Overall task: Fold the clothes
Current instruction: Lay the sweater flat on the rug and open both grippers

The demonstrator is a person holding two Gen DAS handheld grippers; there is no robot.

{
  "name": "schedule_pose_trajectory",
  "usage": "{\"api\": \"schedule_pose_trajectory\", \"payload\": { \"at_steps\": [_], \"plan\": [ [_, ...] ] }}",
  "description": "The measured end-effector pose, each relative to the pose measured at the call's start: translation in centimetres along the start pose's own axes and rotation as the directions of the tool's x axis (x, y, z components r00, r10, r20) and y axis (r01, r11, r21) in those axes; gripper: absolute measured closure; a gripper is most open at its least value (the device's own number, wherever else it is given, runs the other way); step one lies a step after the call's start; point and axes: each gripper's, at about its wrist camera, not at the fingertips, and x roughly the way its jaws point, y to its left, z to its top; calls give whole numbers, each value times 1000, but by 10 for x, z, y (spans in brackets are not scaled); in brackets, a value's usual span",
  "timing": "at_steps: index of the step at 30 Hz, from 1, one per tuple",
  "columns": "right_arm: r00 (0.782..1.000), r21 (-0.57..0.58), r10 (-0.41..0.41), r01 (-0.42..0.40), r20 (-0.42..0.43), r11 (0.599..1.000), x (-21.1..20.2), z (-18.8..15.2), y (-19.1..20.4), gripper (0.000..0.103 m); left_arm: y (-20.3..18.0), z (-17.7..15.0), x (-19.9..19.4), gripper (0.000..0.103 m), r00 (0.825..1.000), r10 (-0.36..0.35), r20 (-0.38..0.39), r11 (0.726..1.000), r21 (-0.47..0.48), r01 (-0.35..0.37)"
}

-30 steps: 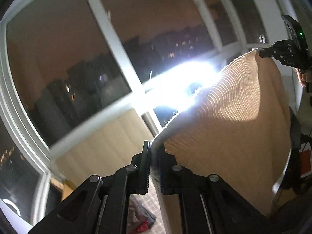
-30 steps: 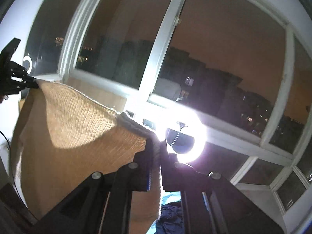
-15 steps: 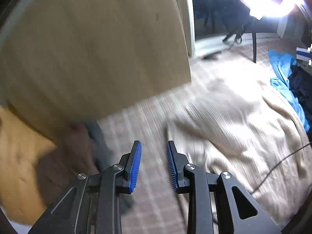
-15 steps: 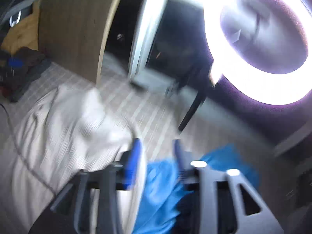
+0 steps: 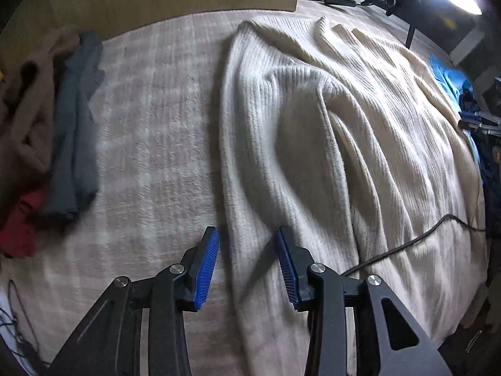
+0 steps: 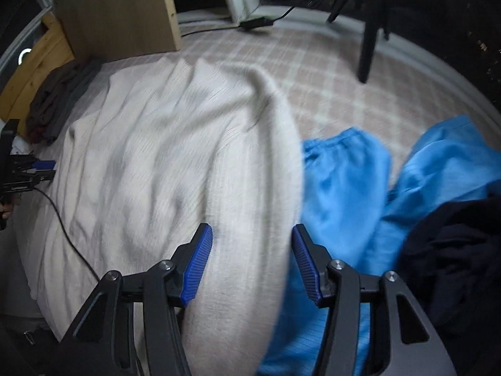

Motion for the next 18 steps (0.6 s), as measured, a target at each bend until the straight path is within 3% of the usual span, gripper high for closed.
{"api": "schedule_pose_trajectory", "payload": {
  "at_steps": [3, 4, 5, 9, 12, 15, 18],
  "plan": [
    [999, -12, 39, -39, -8, 999, 8, -1, 6, 55, -11, 1, -1, 75, 1000, -4, 21, 1000, 24, 4],
    [999, -21, 49, -49, -16, 999, 9, 0, 8, 80, -15, 1, -1, 89, 1000, -14, 23, 999, 35, 13],
    [998, -26, 51, -51, -23, 998, 10, 1, 10, 92, -19, 1, -2, 96, 1000, -22, 22, 999, 47, 21],
    [1000, -44, 4, -3, 15, 999, -10, 7, 11, 92, -17, 3, -16, 97, 998, 45, 37, 998, 40, -47],
    [983, -61, -171, 174, 61, 983, -29, 16, 2, 92, -2, 3, -35, 97, 993, 98, 69, 995, 6, -99],
    [972, -1, -233, 233, -19, 972, -19, 21, -15, 74, 26, 5, -37, 92, 993, 115, 23, 991, -68, -114],
    [978, 45, -206, 204, 35, 978, -45, 11, -20, 74, 26, -5, -56, 91, 987, 153, 49, 988, -32, -152]
  ]
}}
